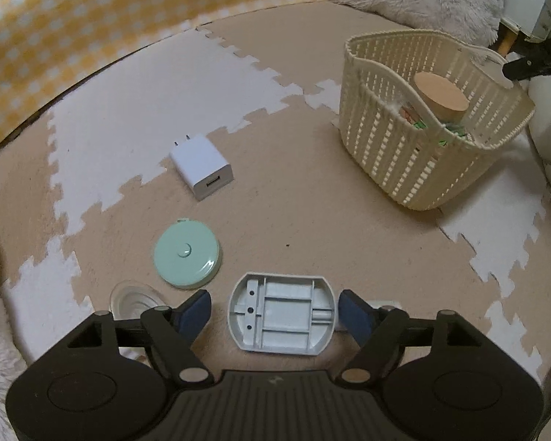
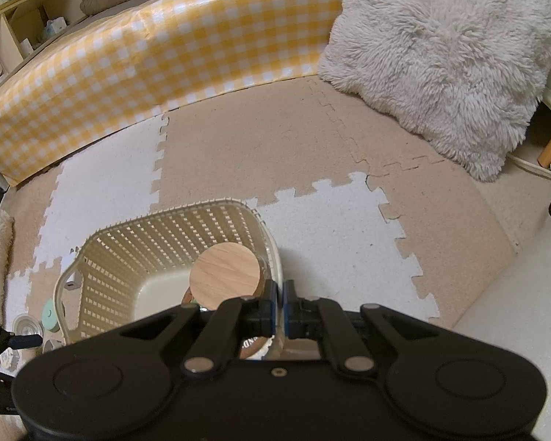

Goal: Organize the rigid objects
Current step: 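Carry the white holder with the left tool over the basket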

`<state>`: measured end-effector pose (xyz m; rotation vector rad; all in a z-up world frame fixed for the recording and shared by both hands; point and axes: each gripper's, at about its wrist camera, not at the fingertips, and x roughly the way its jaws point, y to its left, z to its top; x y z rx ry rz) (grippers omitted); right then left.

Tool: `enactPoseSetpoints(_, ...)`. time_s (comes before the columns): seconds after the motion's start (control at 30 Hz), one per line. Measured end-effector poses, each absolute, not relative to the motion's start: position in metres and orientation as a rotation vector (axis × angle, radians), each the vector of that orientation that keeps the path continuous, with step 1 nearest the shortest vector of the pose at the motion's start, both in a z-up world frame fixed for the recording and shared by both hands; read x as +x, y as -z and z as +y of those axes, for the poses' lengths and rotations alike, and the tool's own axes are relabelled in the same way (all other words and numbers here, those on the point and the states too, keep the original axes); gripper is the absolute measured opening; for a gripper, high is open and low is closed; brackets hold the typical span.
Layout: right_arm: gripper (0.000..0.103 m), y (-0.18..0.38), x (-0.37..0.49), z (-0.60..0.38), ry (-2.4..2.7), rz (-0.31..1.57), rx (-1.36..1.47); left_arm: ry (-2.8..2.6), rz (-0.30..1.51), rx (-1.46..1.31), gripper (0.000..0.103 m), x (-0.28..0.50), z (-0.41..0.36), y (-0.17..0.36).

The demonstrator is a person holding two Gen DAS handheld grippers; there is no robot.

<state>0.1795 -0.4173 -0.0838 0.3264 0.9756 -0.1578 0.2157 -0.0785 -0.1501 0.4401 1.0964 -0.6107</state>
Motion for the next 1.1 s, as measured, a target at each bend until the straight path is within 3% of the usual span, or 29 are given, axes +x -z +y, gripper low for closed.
enactPoseSetpoints(0.2,0.004,0.084,0.18,-0.418,0.157,0.976,0.327,0.649,1.123,0.456,0.075,0.211,-0.082,0.152)
enactPoseSetpoints(0.33,0.004,0.084,0.18,-0.417,0.158,0.976,0.328,0.626,1.122,0.427,0.064,0.215,-0.079,0.149)
enactPoseSetpoints(0.6,0.004,0.084,0.18,-0.417,0.158,0.976,0.327,0.598,1.149,0.331,0.072,0.224,-0.071,0.153)
enactPoseSetpoints(0.77,0.004,0.084,0.179,-0.418,0.157,0.976,0.327,0.593,1.181,0.245,0.071,0.231,-0.065,0.158)
enactPoseSetpoints(0.87,0.004,0.084,0.18,-0.418,0.157,0.976,0.33,0.594,1.178,0.242,0.065,0.231,-0.066,0.157)
enactPoseSetpoints(1.1,0.004,0.084,0.18,-0.418,0.156,0.976,0.332,0.586,1.167,0.256,0.065,0.23,-0.068,0.149)
